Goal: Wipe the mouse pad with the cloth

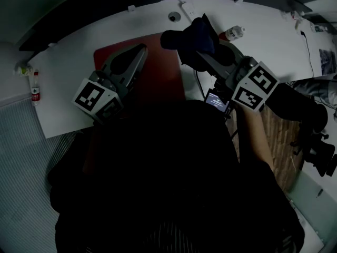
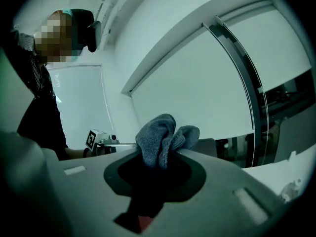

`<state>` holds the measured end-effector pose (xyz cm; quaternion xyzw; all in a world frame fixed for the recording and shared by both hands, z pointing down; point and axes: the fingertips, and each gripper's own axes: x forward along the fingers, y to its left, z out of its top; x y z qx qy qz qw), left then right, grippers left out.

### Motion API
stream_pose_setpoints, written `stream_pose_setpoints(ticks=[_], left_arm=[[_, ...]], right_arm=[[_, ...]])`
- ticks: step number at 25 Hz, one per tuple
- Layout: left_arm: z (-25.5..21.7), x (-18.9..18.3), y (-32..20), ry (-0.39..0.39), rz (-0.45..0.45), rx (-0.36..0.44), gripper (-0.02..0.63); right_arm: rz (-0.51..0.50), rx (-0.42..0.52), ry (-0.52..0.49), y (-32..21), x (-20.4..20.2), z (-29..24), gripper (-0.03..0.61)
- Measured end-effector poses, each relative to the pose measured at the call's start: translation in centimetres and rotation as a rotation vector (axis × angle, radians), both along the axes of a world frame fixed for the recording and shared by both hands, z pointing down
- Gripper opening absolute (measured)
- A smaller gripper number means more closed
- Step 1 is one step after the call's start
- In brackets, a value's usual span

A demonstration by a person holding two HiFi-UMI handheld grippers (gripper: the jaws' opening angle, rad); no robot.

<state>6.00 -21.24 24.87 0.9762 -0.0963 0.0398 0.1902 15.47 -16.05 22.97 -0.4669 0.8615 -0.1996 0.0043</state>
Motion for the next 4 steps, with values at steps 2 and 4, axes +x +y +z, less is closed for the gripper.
stream_pose_setpoints(ticks=[2, 4], left_arm=[[0.33, -0.24, 0.45, -0.009, 0.008, -0.014, 0.008], [0.42, -0.54, 0.57, -0.016, 0.013, -0.024, 0.006]], right_arm=[[-0.004, -0.004, 0.005, 0.2, -0.39, 0.01, 0.077], [-0.01, -0.005, 0.007, 0.06, -0.83, -0.12, 0.077]])
